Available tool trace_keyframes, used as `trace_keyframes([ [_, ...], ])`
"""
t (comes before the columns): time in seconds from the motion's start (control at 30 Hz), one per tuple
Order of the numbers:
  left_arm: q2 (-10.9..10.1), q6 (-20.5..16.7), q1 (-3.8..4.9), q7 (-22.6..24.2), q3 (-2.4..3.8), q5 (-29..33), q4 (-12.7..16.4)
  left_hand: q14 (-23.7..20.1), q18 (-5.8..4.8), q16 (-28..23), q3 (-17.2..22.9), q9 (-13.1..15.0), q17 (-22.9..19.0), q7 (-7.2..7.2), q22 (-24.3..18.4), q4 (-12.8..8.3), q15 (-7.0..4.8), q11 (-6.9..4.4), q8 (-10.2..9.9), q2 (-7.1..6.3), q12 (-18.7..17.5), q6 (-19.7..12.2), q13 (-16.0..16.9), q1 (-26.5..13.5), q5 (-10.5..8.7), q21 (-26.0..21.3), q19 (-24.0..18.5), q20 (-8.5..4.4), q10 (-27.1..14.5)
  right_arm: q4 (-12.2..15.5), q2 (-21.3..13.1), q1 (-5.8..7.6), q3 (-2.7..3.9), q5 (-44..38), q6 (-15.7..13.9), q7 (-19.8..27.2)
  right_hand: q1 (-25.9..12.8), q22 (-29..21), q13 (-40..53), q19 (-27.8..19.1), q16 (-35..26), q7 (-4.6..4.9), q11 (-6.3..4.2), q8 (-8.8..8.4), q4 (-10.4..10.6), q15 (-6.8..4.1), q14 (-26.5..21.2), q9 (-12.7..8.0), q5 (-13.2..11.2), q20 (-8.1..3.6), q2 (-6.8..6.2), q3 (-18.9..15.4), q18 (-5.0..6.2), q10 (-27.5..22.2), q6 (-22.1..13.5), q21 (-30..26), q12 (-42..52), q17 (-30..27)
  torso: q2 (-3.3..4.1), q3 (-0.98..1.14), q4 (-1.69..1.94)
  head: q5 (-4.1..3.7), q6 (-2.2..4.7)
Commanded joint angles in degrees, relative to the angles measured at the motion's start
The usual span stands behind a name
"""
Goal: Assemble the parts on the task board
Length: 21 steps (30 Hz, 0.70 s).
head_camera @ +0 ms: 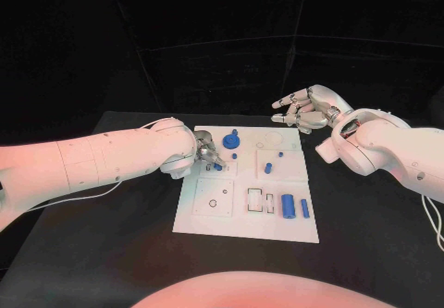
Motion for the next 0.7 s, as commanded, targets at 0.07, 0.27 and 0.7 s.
trace_keyframes([
  [0.07, 0.03, 2.83, -0.05, -1.02, -0.04, -0.18, 0.10, 5.96, -0.90, 0.18, 8.14, 0.11, 15.09, -0.33, 0.28, -7.60, 0.06, 0.03, 0.41, 0.45, 0.42, 0.15, 0.16, -0.06, 0.19, -0.17, 1.41, -0.03, 0.54, 0.02, 0.07, 0.11, 0.05, -0.12, 0.40, 0.43, 0.50, -0.05, -0.06, -0.28, -0.16, -0.09, 0.04, 0.33, -0.23, -0.14, 0.09, -0.06, 0.37, 0.02, -0.08, -0.14, 0.74, -0.49, -0.36, -0.21, -0.28, -0.04, -0.03, 0.01, 0.03, 0.01, -0.03],
  [0.27, 0.08, 3.46, -0.05, -1.46, -0.04, -0.04, 0.06, 5.96, -0.90, 0.18, 8.30, 0.18, 15.09, -0.33, 0.31, -7.54, 0.06, 0.03, 0.47, 0.39, 0.44, 0.19, 0.19, -0.19, 0.19, -0.16, 1.42, -0.04, 0.56, -0.02, 0.16, 0.11, 0.05, -0.12, 0.36, 0.48, 0.67, -0.11, -0.11, -0.28, -0.27, -0.09, 0.04, 0.34, -0.35, -0.15, 0.12, -0.06, 0.32, 0.00, -0.06, -0.15, 0.74, -0.49, -0.37, -0.28, -0.29, -0.08, -0.01, 0.03, 0.00, 0.01, -0.11],
  [0.7, 1.04, 3.94, -0.04, -1.70, -0.04, 0.37, -1.24, 5.96, -0.94, 0.18, 7.14, 1.26, 15.09, -0.70, 0.57, -3.94, -0.12, -0.20, 1.69, -0.21, 1.07, 1.26, 0.77, -4.77, 0.10, -0.08, 1.50, -0.16, 1.01, -0.19, 0.30, 0.11, 0.05, -0.12, 0.44, 0.52, 0.69, -0.15, -0.19, -0.30, -0.35, -0.09, 0.04, 0.35, -0.37, -0.15, 0.11, -0.06, 0.28, 0.00, -0.06, -0.16, 0.75, -0.54, -0.38, -0.31, -0.37, -0.15, -0.01, 0.06, -0.02, 0.09, -0.17],
])
